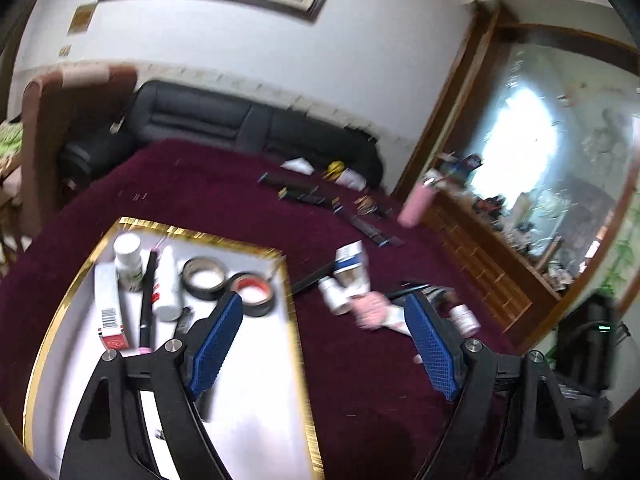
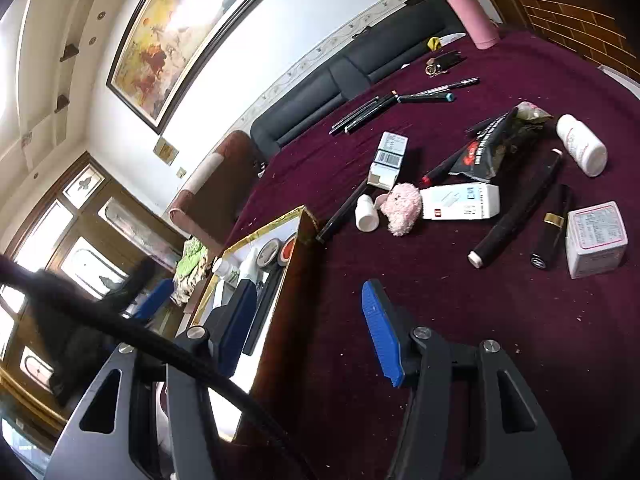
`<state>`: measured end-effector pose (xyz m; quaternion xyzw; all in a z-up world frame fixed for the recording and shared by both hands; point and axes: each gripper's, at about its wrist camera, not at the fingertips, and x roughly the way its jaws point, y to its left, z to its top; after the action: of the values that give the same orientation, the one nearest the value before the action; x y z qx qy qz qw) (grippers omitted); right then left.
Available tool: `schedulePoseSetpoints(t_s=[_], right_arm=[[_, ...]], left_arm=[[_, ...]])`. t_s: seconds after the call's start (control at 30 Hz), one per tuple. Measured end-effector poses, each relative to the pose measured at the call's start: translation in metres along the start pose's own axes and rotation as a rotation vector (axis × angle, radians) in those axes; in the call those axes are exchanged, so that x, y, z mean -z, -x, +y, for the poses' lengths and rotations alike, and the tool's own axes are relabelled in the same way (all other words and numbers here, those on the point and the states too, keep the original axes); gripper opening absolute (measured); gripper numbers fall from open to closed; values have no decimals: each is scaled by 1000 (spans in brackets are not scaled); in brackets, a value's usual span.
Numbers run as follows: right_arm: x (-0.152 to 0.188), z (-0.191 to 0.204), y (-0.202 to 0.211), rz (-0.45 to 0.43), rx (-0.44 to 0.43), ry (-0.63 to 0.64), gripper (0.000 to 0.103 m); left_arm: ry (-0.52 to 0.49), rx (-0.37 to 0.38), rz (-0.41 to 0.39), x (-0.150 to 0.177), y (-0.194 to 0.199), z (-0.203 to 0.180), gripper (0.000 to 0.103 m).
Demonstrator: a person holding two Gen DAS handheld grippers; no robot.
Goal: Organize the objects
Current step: 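Move the left gripper to the small white dropper bottle and grasp it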
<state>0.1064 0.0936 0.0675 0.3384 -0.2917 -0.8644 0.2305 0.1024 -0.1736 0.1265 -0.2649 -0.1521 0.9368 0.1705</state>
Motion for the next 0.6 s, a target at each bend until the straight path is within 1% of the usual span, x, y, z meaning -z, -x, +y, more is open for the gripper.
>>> schedulePoseSetpoints(t_s=[0.1,0.2,0.27,0.3,0.33,0.4,0.43,0.5,0.57,0.6], right_arm=[[0,-3,6,-11,9,-14,54],[-1,-4,18,-32,18,-18,54],[-2,-7,33,-66,25,-21,54],[-3,-11,43,-90,38,-24,55],[-5,-16,52,-111,54,-30,56],[-10,-26,63,-140,84,-45,63],[-12,-33,68,-155,108,-54,63],[-16,-48,74,-166,143,-72,63],[-20,-64,74,-165,162,-104,63],[-22,-70,74,-164,167,-114,63]], left_arm=[[9,67,-19,1,16,-14,81],[22,115,21,2,19,-22,81],[36,146,43,0,18,-25,81],[28,145,59,-1,15,-27,81],[11,133,88,-2,11,-32,81],[-5,152,133,-1,-2,-38,81],[-11,160,170,1,-13,-42,81],[-14,167,210,10,-26,-48,81],[0,167,277,21,-51,-51,81],[5,165,299,25,-58,-51,81]])
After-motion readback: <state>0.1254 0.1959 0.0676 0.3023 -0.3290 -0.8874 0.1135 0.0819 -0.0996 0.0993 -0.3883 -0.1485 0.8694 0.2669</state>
